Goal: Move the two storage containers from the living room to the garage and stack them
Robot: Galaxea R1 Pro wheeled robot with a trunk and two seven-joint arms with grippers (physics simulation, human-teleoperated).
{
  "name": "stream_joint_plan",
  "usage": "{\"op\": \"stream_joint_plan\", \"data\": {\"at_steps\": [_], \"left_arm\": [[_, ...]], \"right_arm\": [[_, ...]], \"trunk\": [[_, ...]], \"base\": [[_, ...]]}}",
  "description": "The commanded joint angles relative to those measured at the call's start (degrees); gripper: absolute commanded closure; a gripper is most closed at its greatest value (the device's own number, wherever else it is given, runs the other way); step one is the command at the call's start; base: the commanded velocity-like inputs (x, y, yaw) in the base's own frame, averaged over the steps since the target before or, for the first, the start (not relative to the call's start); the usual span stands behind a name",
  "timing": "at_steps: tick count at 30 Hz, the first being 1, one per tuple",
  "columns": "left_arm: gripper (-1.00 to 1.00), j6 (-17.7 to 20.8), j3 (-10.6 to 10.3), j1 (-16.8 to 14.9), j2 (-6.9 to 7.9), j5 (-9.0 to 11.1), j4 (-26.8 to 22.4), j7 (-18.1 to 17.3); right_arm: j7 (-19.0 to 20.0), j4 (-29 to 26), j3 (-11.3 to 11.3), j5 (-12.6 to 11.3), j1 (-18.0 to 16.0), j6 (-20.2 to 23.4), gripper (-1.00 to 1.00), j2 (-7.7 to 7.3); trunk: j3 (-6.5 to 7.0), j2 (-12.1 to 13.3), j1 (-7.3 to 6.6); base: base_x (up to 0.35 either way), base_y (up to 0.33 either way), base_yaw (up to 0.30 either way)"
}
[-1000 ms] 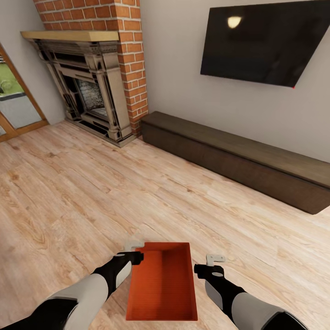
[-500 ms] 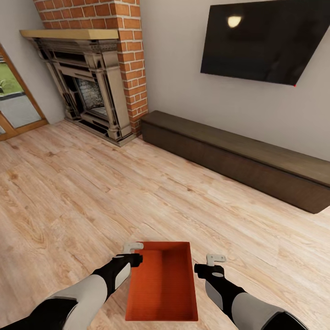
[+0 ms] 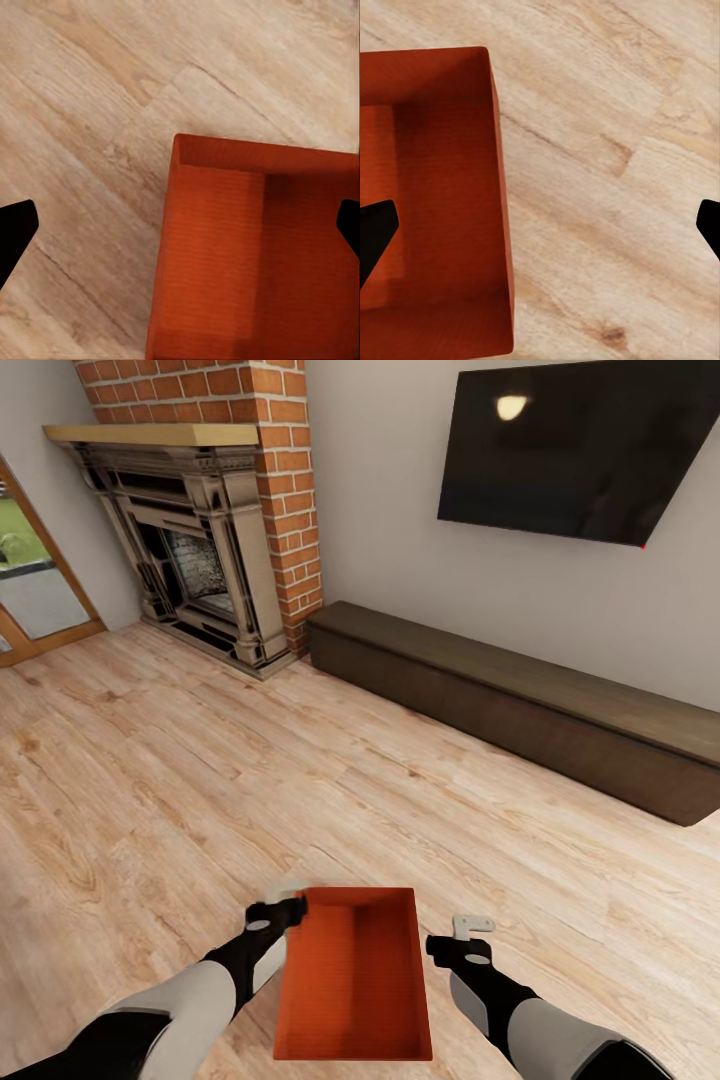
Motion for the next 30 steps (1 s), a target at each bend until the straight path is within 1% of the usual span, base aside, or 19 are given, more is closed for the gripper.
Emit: {"op": "stream_joint_plan", "data": {"at_steps": [1, 3, 7, 10, 14, 27, 30], "left_arm": [[-1.00, -1.9, 0.0, 0.0, -0.01, 0.6, 0.9, 0.5], [-1.00, -1.1, 0.1, 0.0, -0.04, 0.7, 1.3, 0.7], [-1.00, 6.1, 0.2, 0.0, -0.12, 0.5, 1.3, 0.8], [-1.00, 8.0, 0.2, 0.0, -0.04, 0.4, 1.3, 0.8], [-1.00, 8.9, 0.2, 0.0, -0.07, 0.4, 1.2, 0.8], [-1.00, 9.1, 0.2, 0.0, 0.00, 0.4, 1.2, 0.7], [-1.00, 9.1, 0.2, 0.0, 0.00, 0.4, 1.2, 0.7]], "right_arm": [[-0.2, 0.0, 0.5, -0.7, 0.0, -0.2, -1.00, -0.03], [-0.2, 0.0, 0.5, -0.7, 0.0, -0.3, -1.00, -0.04], [-0.2, 0.0, 0.5, -0.8, 0.0, -0.3, -1.00, -0.09], [-0.2, 0.0, 0.5, -0.8, 0.0, -0.3, -1.00, -0.12], [-0.2, 0.0, 0.5, -0.8, 0.0, -0.3, -1.00, -0.14], [-0.2, 0.0, 0.5, -0.9, 0.0, -0.3, -1.00, -0.16], [-0.2, 0.0, 0.5, -0.8, 0.0, -0.3, -1.00, -0.15]], "trunk": [[-0.04, 0.0, 0.00], [-0.04, 0.0, 0.00], [-0.04, 0.0, 0.00], [-0.04, 0.0, 0.00], [-0.04, 0.0, 0.00], [-2.37, -5.2, 2.85], [-2.37, -5.2, 2.85]], "base": [[0.000, 0.000, 0.000], [0.000, 0.000, 0.000], [0.000, 0.000, 0.000], [0.000, 0.000, 0.000], [0.000, 0.000, 0.000], [0.000, 0.000, 0.000], [0.000, 0.000, 0.000]]}}
